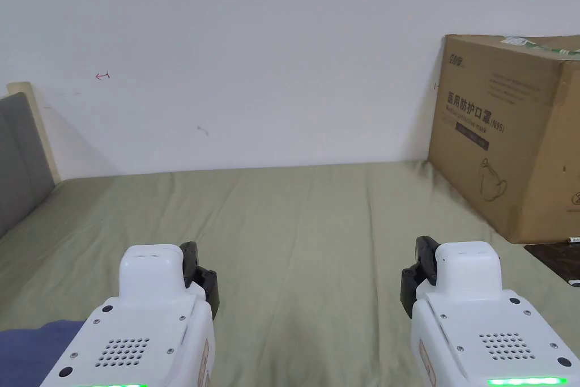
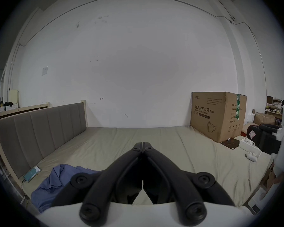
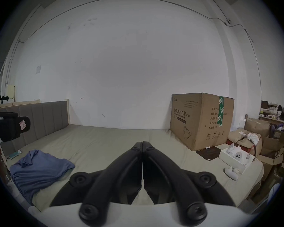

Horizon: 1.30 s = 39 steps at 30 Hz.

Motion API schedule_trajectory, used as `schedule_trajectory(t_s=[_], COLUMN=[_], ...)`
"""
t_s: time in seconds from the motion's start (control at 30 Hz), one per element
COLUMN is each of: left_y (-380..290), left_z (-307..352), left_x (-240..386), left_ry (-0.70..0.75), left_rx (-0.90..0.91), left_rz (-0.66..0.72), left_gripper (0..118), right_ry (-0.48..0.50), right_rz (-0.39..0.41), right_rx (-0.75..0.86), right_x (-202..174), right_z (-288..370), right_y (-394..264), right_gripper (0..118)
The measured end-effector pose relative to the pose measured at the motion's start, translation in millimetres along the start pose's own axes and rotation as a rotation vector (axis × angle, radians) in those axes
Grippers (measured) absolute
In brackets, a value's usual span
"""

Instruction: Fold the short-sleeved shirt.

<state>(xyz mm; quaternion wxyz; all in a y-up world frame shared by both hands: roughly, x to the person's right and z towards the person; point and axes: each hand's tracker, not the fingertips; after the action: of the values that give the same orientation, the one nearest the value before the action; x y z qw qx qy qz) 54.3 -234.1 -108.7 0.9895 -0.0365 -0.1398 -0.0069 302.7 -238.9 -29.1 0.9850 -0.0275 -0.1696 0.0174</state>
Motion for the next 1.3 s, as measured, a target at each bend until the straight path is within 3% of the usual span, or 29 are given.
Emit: schedule_trajectory(t_s=[0.2, 0.37, 0.67, 0.83, 1.1, 1.3], left_y=[1.3, 6.6, 9.4, 4.9, -6.7, -70.2], left_z=[0.0, 11.7, 72.7, 100.9, 76.7, -13.5], left_x=[-6.0, -33.0, -118.2, -152.3, -176.7, -222.3], left_ry=[0.008, 0.064, 0.344, 0.452, 0.423, 0.357], left_rx=[-0.008, -0.02, -0.043, -0.065, -0.17, -0.475], left_rz=[-0.004, 0.027, 0.037, 0.085, 0.088, 0.192], left_gripper=[0, 0, 0, 0, 0, 0], right_ry=[0.025, 0.132, 0.495, 0.641, 0.694, 0.668], right_rz=[-0.012, 0.01, -0.027, 0.017, 0.035, 0.027], right_rx=[-0.011, -0.012, -0.064, -0.076, -0.105, -0.149], right_x=[-2.7, -30.7, -133.0, -186.6, -206.9, -198.7], right_z=[-8.1, -17.6, -38.8, -34.2, -35.8, -48.6], right_y=[3.5, 9.6, 11.7, 2.3, -5.1, -15.3], right_gripper=[0, 0, 0, 0, 0, 0])
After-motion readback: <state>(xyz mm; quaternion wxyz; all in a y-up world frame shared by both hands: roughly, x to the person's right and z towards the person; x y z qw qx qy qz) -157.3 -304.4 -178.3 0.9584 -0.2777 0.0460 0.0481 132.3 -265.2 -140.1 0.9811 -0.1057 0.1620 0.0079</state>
